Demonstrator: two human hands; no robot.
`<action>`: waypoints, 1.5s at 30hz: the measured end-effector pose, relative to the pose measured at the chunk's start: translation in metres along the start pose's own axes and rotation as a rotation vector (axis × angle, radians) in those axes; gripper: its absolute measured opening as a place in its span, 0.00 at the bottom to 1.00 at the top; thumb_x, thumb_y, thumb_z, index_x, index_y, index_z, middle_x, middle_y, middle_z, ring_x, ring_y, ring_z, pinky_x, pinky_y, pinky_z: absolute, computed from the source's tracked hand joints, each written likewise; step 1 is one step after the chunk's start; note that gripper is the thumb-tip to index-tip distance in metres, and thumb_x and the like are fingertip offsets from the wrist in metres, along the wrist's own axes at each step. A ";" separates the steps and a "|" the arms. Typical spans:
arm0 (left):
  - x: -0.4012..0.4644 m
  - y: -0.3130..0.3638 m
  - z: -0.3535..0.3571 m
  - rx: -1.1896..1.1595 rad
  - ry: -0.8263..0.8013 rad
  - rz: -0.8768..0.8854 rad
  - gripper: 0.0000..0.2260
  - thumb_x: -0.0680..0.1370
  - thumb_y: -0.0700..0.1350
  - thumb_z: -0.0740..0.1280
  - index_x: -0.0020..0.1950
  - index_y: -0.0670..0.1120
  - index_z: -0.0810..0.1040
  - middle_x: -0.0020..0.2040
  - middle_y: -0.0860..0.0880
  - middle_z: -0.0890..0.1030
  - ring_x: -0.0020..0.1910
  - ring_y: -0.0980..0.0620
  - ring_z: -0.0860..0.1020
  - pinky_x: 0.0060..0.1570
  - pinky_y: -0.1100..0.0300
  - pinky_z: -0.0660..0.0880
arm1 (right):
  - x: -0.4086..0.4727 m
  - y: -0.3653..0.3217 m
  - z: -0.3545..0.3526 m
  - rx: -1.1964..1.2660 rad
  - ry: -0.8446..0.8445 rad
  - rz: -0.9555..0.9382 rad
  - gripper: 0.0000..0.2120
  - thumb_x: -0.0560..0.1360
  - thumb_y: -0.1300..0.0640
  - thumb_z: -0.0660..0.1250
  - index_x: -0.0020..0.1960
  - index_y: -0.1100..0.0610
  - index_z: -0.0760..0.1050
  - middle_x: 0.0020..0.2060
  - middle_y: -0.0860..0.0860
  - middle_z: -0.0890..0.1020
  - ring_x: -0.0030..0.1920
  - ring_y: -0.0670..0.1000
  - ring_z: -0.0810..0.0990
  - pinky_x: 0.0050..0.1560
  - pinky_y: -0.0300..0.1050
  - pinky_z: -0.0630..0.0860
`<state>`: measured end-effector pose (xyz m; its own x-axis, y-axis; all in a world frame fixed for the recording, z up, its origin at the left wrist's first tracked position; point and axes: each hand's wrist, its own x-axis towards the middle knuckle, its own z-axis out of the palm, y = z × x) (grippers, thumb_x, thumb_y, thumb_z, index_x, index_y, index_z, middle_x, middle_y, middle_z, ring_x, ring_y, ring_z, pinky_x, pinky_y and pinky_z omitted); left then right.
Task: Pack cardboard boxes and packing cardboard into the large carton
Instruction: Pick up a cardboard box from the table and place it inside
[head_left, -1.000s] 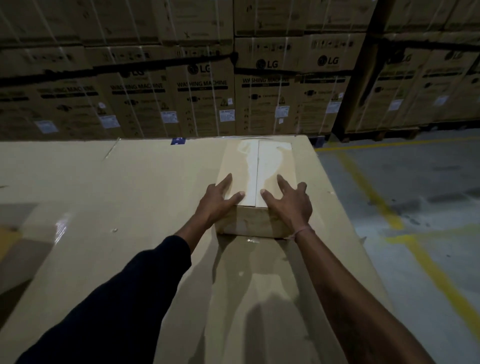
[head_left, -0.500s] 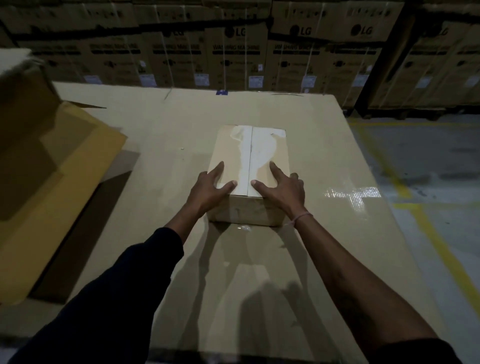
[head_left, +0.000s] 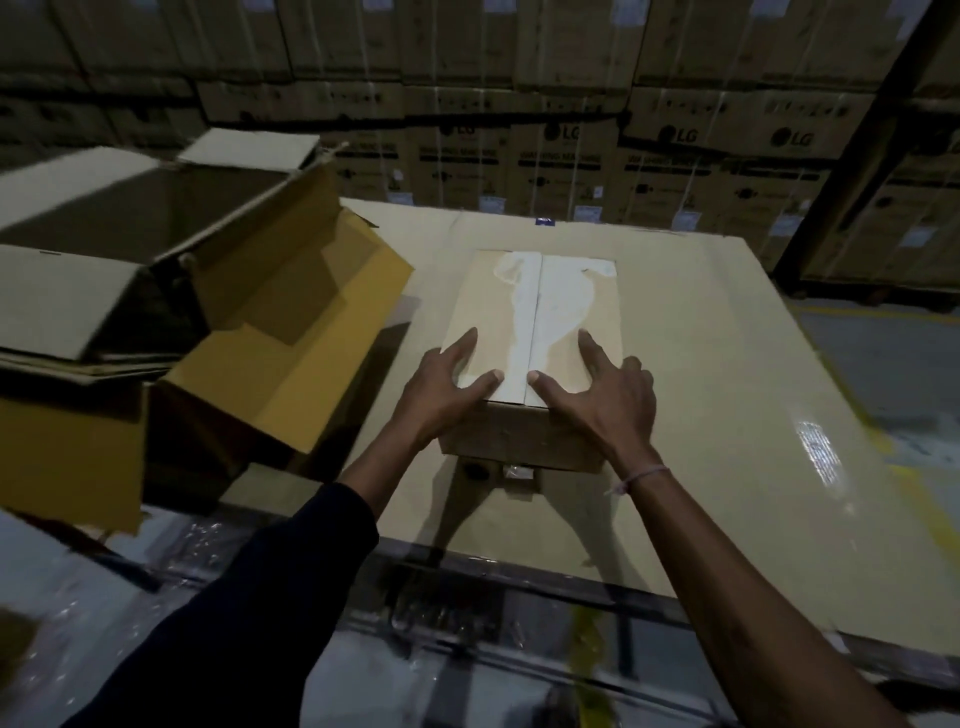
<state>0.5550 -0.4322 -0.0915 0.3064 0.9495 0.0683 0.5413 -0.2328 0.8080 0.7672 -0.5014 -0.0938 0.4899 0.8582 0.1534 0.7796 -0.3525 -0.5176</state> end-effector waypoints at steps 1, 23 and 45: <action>-0.007 0.003 -0.012 0.004 0.014 0.016 0.35 0.78 0.63 0.70 0.82 0.61 0.61 0.81 0.47 0.65 0.79 0.45 0.65 0.74 0.42 0.68 | -0.007 -0.010 -0.003 0.010 0.021 -0.005 0.51 0.64 0.15 0.55 0.81 0.37 0.60 0.57 0.59 0.75 0.63 0.62 0.73 0.59 0.53 0.72; 0.106 0.030 -0.224 0.192 0.157 0.255 0.35 0.78 0.63 0.69 0.82 0.58 0.62 0.80 0.47 0.66 0.77 0.45 0.67 0.69 0.46 0.69 | 0.069 -0.218 -0.016 0.159 0.266 -0.103 0.49 0.67 0.18 0.60 0.82 0.39 0.61 0.58 0.57 0.75 0.63 0.60 0.74 0.59 0.52 0.73; 0.263 -0.056 -0.555 0.182 0.294 0.559 0.35 0.77 0.66 0.69 0.81 0.57 0.65 0.79 0.50 0.69 0.77 0.45 0.68 0.67 0.45 0.70 | 0.149 -0.565 0.049 0.161 0.506 -0.218 0.45 0.70 0.20 0.62 0.81 0.38 0.62 0.60 0.59 0.75 0.64 0.61 0.74 0.56 0.51 0.73</action>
<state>0.1707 -0.0526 0.2064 0.3672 0.6874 0.6266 0.4945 -0.7149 0.4944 0.3803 -0.1562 0.1807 0.4814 0.6051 0.6342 0.8336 -0.0925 -0.5445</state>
